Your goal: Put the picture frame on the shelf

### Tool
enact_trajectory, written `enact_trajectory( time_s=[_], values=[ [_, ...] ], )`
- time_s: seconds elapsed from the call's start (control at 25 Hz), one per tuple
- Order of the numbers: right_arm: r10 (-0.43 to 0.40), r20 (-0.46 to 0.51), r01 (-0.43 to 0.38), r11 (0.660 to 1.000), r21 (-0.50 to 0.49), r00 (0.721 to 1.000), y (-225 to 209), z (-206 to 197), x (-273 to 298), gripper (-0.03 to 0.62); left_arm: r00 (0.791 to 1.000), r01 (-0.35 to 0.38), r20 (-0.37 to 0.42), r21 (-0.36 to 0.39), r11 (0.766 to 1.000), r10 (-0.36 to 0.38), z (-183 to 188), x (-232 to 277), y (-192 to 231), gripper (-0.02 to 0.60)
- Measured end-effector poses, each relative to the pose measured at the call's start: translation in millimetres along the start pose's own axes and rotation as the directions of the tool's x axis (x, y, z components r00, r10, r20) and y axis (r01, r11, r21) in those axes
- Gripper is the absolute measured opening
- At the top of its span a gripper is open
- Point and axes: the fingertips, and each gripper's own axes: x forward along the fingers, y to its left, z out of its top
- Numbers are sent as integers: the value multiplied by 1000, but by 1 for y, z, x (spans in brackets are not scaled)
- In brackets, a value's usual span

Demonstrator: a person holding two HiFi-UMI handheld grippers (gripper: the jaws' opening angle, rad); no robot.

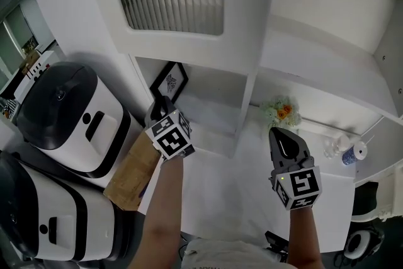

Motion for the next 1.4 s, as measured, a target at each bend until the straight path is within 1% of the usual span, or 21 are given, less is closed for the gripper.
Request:
enact_trajectory(
  time_s=[0.24,0.4,0.52,0.68,0.88,1.0,1.28,1.4],
  values=[
    [-1,2,1,1000,0,1000,2,2,-1,6,999,-35,5,63,997,35,0,-2,1,78],
    [-2,4,2,1000,-1,1000,3,3,-1,6,999,-44,21,97,994,42,1,-3,-1,93],
    [-4,6,4,1000,1,1000,4,4,-3,6,999,-42,15,95,995,41,3,-7,0,104],
    [-4,18,4,1000,1,1000,6,8,-5,6,999,-37,35,85,996,34,11,-16,3,110],
    [4,39,-4,1000,1,999,10,16,-8,6,999,-27,41,77,997,24,14,-28,8,110],
    [9,48,-9,1000,-5,999,13,19,-11,6,999,-13,50,84,996,9,17,-37,8,110],
    [30,70,-29,999,-19,997,22,28,-30,6,997,28,70,102,994,-35,27,-74,2,109],
    [43,81,-41,999,-29,996,28,32,-42,6,995,39,87,115,993,-49,31,-95,0,97]
  ],
)
